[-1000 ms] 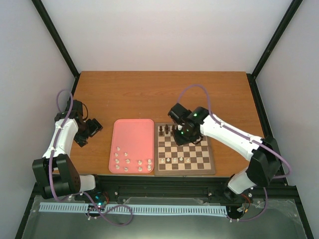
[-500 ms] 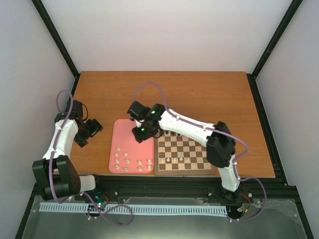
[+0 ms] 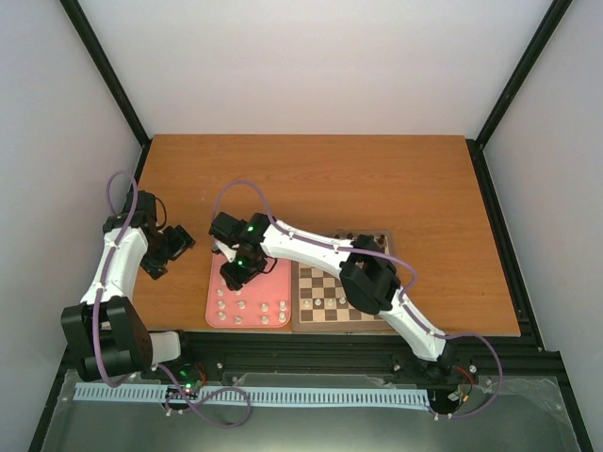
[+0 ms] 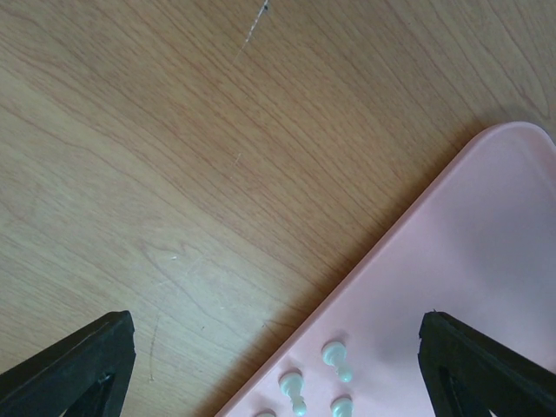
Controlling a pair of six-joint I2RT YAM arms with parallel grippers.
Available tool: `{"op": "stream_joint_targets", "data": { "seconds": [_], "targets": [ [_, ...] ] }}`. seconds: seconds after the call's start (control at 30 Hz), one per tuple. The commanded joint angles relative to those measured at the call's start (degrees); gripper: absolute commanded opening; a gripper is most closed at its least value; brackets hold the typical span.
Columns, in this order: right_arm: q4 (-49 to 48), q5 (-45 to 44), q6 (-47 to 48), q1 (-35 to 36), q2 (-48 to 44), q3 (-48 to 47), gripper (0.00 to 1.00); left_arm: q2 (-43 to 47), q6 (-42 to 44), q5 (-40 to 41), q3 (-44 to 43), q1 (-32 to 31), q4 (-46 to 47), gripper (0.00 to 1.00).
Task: Set up the chess pieces on the board
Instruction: Pick up the chess piece from the storage box.
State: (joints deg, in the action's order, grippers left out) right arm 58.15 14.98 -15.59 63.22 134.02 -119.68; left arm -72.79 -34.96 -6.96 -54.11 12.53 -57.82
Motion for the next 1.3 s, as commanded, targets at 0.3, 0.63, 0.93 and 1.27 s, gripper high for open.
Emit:
{"op": "stream_joint_targets", "data": {
  "seconds": [0.3,0.63,0.93,1.27],
  "targets": [
    [3.58,2.92,2.18,0.33,6.69,-5.04,0.43,0.75,-0.9,-0.67,-0.18,0.3,0.91,1.0],
    [4.93,2.07,2.62,0.32,8.79,-9.29,0.32,-0.31,-0.81,-0.6,-0.51,0.37,1.2,1.0],
    [5.7,2.83,3.11,0.32,9.11,-9.71,0.24,-0.51,-0.64,-0.61,-0.47,0.35,1.02,1.0],
    [6.08,3.68,3.29,0.32,9.69,-9.48,0.24,-0.47,-0.64,-0.51,-0.53,0.32,0.91,1.0]
  ]
}}
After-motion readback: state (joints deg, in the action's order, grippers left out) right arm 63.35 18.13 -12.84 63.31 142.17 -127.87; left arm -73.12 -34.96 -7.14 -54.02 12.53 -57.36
